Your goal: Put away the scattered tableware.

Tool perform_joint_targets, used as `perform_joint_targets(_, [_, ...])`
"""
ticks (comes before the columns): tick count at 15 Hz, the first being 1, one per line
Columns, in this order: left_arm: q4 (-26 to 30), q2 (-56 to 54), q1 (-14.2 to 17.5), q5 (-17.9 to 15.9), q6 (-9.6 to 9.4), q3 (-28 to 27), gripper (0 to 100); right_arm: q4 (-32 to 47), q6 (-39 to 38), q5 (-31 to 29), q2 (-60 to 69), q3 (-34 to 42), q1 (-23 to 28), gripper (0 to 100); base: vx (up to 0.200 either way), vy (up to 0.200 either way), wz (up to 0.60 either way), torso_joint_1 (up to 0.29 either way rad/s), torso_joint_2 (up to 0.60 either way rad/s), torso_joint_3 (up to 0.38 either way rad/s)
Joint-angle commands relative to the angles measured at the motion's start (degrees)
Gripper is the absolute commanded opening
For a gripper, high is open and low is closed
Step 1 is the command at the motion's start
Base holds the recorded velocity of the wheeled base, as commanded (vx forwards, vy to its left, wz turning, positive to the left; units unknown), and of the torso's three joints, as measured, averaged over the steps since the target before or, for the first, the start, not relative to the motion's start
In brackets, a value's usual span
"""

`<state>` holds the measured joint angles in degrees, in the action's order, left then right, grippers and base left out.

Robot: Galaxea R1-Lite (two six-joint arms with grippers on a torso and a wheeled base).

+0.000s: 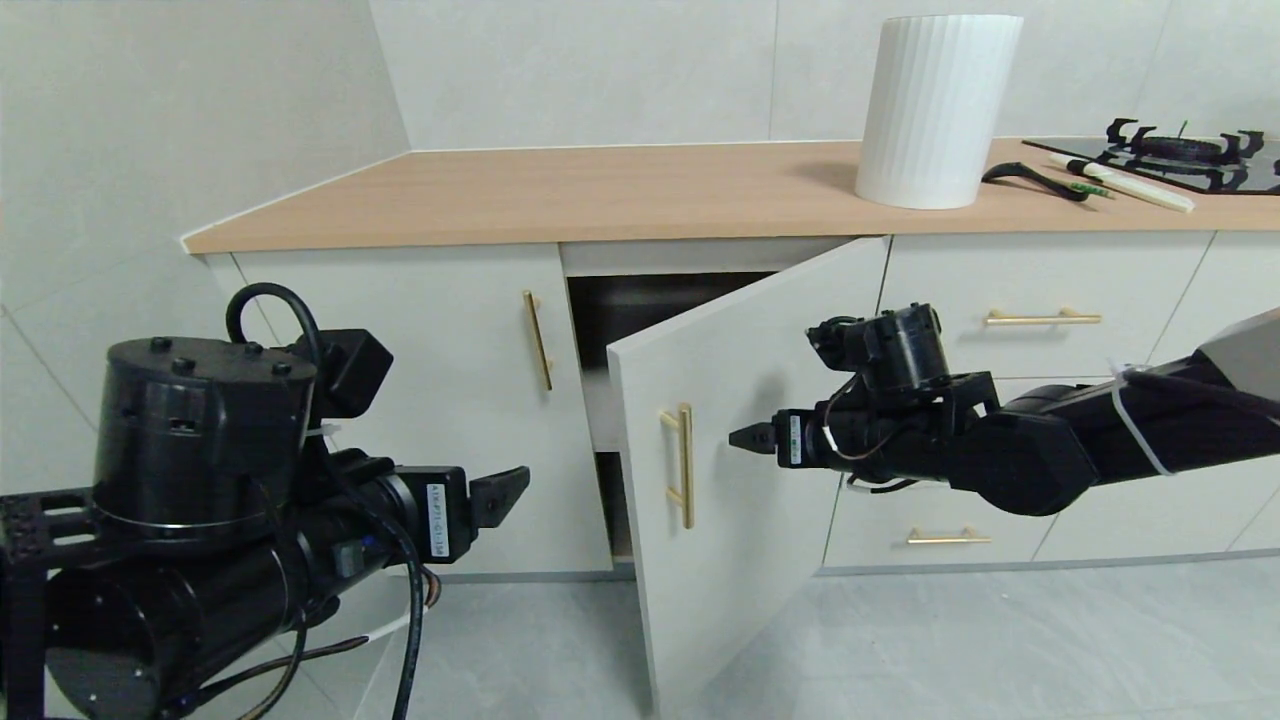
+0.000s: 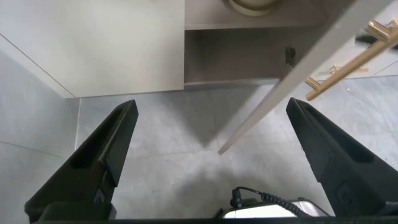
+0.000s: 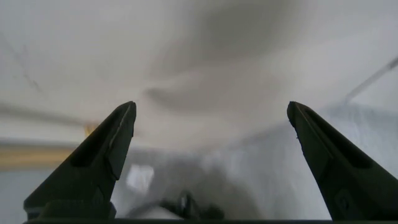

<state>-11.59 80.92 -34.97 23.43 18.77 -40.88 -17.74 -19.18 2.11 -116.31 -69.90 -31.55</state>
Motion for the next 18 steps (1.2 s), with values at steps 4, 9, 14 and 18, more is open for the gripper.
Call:
perform_joint_targets(4, [-0.10,0.20,-0.01,0.04,0.12,-0.08,100,-2.83,-2.01,-1.93,-2.17,0.03,-1.15,100,0.150,0.000,0.00,-0.003,0.00,-0.001])
perform_joint_targets(9, [-0.18,0.11,-0.01,0.04,0.04,-0.17,100,-2.83,-7.19,-2.02,-2.43,-1.29,-3.87,100,0.000,0.000,0.00,0.000,0.00,0.000])
perform_joint_targets(14, [-0.98,0.20,-0.01,0.04,0.04,-0.08,100,-2.83,-17.21,-6.77,-7.09,-8.94,-6.51,100,0.000,0.000,0.00,0.000,0.00,0.000])
perform_joint_targets(18, [-1.15,0.20,-0.01,0.04,0.04,-0.08,100,-2.83,-19.85,-15.38,-13.59,-16.94,-6.77,100,0.000,0.000,0.00,0.000,0.00,0.000])
